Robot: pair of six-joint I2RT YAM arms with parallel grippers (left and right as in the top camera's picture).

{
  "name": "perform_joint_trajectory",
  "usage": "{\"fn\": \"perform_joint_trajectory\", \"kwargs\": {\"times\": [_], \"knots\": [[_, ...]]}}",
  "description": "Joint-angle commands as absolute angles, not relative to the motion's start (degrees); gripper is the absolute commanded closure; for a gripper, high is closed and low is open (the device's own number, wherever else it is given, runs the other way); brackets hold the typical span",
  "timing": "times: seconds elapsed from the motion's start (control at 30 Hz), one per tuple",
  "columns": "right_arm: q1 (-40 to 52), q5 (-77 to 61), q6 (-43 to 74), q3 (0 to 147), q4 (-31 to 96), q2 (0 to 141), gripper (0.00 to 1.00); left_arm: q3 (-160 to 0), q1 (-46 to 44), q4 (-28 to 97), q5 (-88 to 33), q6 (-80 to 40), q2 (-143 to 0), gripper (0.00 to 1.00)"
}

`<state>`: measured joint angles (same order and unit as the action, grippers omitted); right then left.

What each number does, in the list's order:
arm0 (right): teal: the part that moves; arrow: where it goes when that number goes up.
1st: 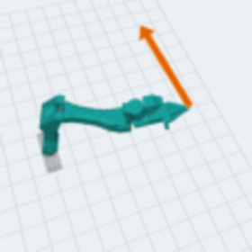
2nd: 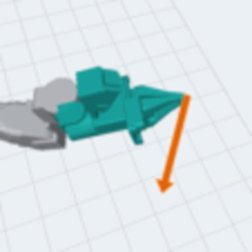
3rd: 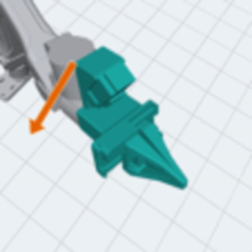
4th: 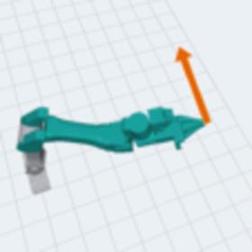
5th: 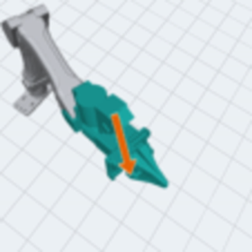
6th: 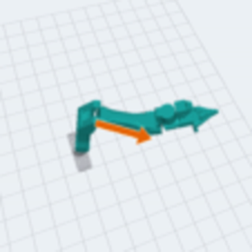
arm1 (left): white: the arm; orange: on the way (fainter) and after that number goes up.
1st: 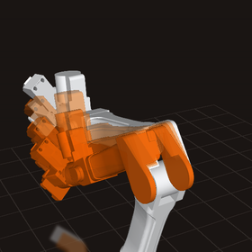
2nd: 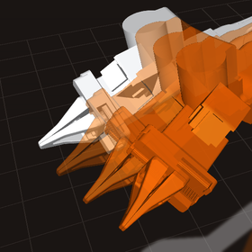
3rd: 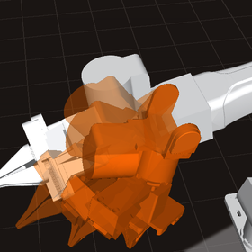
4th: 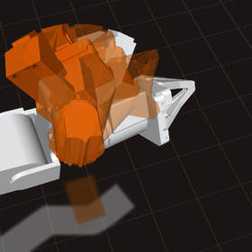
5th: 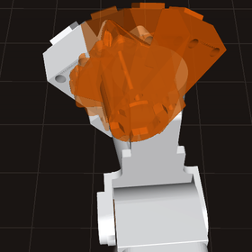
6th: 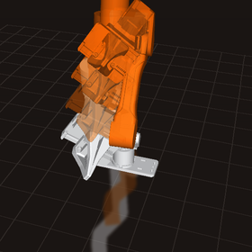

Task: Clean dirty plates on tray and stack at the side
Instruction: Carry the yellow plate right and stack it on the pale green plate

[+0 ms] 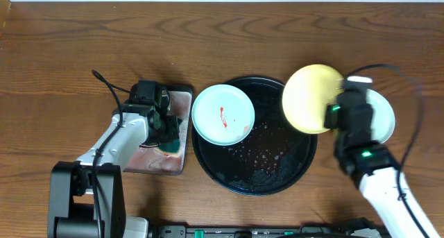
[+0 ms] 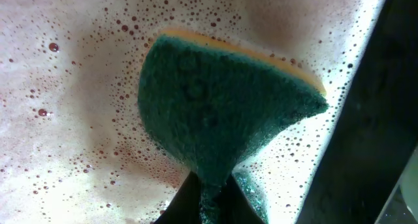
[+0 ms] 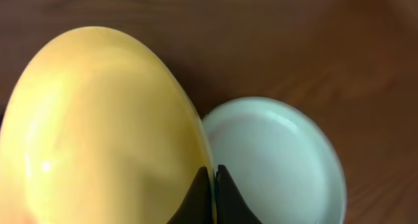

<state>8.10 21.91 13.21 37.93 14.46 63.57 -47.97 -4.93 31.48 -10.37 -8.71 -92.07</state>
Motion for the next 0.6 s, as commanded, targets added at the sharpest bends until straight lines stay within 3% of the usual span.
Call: {"fn": "perform_joint_trajectory", "kwargs": {"times": [0.0, 0.27, 0.57], "knots": [[-1.1, 9.5, 26.2, 38.9, 15.2, 63.9, 0.99, -46.2, -4.8, 31.4, -10.0, -8.2, -94.4, 0.92], [-18.7, 9.6, 35.7, 38.5, 20.6, 66.9, 0.99, -46.2, -4.8, 31.4, -10.0, -8.2, -94.4, 0.92], [-24.8, 9.3, 36.2, 38.2, 20.0, 72.0, 0.99, -46.2, -4.8, 31.4, -10.0, -8.2, -94.4, 0.92]]}}
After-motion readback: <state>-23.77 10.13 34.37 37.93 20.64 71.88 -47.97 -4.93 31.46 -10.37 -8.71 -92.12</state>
